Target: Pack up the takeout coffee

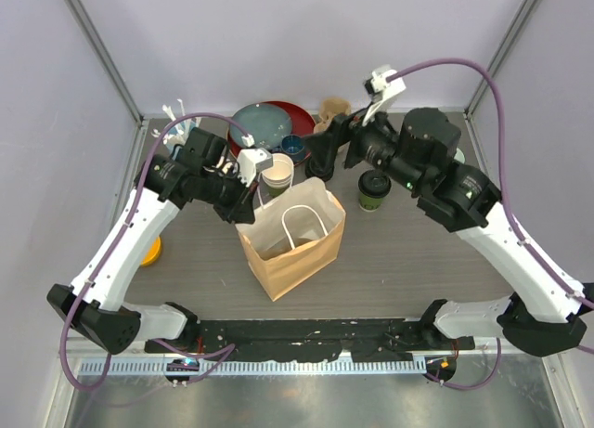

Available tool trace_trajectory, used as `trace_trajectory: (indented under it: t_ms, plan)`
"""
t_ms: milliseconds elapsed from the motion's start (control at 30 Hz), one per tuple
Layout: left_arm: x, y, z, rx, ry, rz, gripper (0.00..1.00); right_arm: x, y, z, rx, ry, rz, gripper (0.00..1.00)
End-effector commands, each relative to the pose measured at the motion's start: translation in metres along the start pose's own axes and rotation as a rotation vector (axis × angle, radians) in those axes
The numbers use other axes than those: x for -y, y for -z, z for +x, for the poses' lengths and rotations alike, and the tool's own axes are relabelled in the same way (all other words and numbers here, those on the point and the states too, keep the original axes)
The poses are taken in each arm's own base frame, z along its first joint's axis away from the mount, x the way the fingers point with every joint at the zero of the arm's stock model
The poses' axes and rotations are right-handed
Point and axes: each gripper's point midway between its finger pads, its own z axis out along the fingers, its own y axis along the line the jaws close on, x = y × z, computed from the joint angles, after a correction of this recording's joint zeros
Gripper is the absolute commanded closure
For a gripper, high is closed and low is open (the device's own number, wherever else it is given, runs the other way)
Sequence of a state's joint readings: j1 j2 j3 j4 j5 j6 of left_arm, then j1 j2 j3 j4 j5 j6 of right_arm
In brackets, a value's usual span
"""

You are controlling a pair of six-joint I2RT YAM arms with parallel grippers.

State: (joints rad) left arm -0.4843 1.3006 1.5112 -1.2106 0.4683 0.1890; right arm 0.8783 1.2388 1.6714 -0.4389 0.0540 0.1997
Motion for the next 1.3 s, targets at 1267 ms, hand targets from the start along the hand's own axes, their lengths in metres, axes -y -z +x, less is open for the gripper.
trace_trajectory:
  t_ms: [1267]
  plan:
    - [0.005,0.009,0.002,-0.006,-0.063,0.012,1.00,0.431,0.026,0.187,-0.543,-0.169,0.938,0.57]
